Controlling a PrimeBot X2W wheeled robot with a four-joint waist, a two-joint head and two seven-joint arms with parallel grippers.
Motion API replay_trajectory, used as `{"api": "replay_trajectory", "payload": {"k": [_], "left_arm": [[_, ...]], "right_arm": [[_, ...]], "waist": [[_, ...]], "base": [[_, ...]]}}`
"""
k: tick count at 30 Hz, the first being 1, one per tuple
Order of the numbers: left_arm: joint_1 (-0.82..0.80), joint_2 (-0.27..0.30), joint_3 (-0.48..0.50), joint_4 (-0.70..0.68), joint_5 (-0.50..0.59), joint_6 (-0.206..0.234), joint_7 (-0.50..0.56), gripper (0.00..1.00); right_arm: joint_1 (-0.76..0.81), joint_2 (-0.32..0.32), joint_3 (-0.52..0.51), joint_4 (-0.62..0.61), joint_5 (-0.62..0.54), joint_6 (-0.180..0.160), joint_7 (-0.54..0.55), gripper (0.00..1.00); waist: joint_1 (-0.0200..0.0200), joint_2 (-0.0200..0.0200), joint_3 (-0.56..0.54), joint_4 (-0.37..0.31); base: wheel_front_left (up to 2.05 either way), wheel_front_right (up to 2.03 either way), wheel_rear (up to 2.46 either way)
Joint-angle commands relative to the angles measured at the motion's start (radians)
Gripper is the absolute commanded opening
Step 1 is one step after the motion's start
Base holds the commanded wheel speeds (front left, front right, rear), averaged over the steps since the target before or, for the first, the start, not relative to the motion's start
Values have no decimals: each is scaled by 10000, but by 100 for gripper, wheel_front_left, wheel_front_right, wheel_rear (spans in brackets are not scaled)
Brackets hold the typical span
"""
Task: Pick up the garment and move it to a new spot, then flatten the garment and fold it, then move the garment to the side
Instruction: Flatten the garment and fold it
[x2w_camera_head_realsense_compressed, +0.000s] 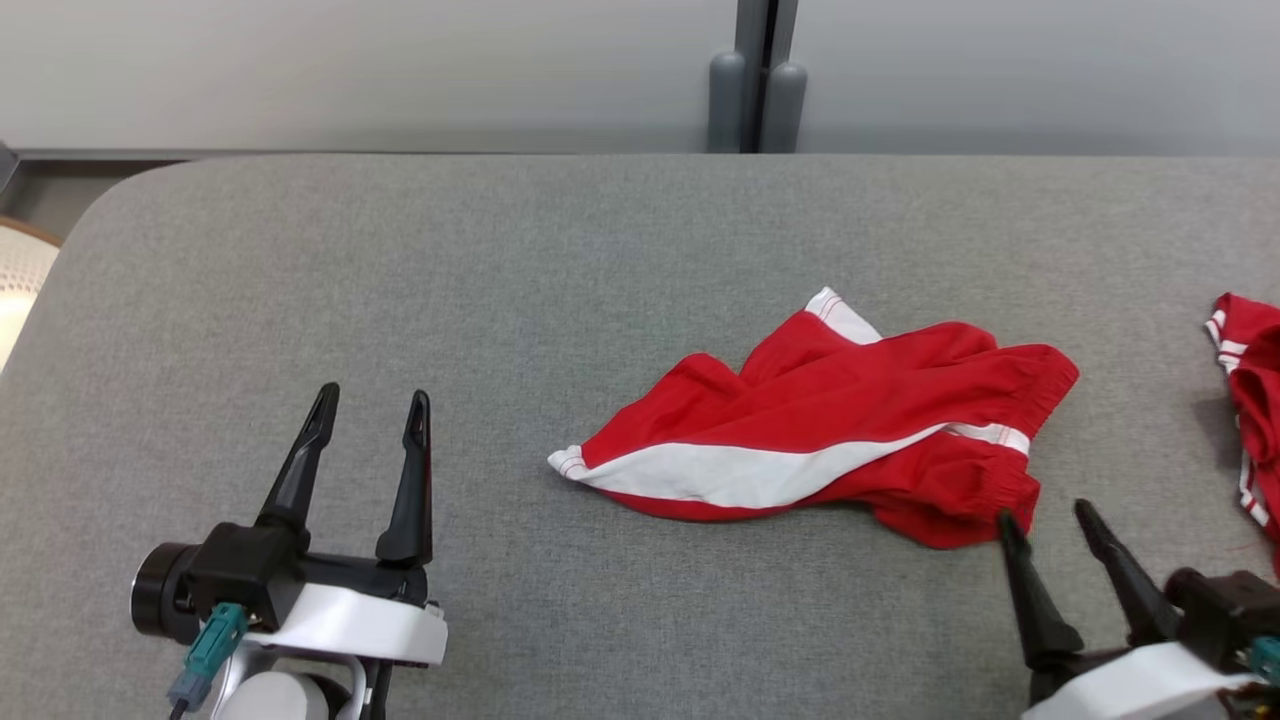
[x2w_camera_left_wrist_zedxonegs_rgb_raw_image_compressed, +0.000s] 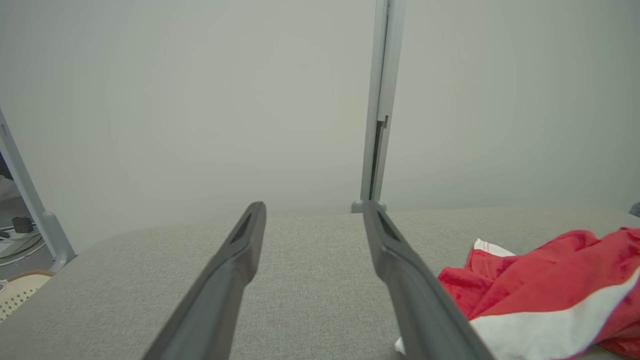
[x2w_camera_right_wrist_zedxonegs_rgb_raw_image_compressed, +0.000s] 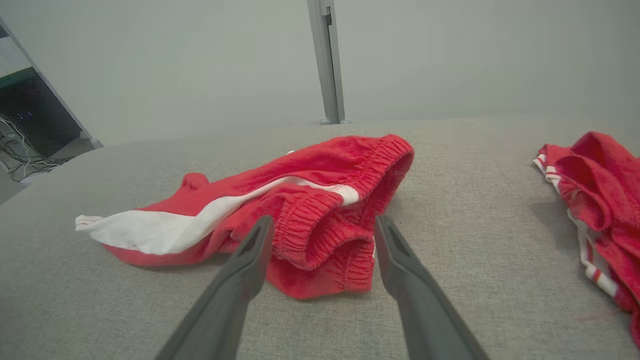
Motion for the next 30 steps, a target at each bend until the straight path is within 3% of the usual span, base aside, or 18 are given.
{"api": "replay_trajectory", "payload": {"k": [1,4,5,6,7,8,21,22,23,24,30], "left_arm": [[-195,-4,-2,18,25,-50,-47,100],[-303,-67,-60,112,25,-81,-87,100],[-357,-86,-84,132,26,-83,-108,100],[-409,-95,-89,161,21,-95,-124,100],[-436,-101,-80,184,-4,-101,-139,100],[-456,-99,-61,201,-16,-97,-141,100],[-555,-55,32,277,-49,-70,-251,100],[-555,-55,38,288,-54,-62,-254,100],[-553,-55,44,295,-62,-57,-259,100],[-539,-54,50,312,-60,-55,-264,100],[-302,22,164,283,-88,46,-272,100]], "right_arm": [[-280,-4,160,224,76,-1,-116,100],[-575,68,378,799,193,-1,-357,100],[-629,85,404,923,233,-1,-443,53],[-675,100,448,1025,273,-1,-524,35],[-713,117,490,1099,320,-1,-597,0],[-714,109,514,1147,362,-1,-646,0],[123,-370,138,1793,840,-1,-841,0],[104,-393,91,1943,908,-4,-758,21],[70,-473,121,2064,864,-2,-695,53],[-9,-464,109,2096,917,-2,-780,100],[124,-549,-145,1894,675,-1,-1103,100]], "waist": [[0,-1,197,153],[0,-1,332,231],[0,-1,375,259],[0,-1,414,267],[0,-1,450,258],[0,-1,477,246],[0,-1,647,12],[0,-1,640,-10],[0,-1,636,-30],[0,-1,614,-53],[0,-1,504,-256]], "base": [[0,0,0],[0,0,0],[0,0,0],[0,0,0],[0,0,0],[0,0,0],[0,0,0],[0,0,0],[0,0,0],[0,0,0],[0,0,0]]}}
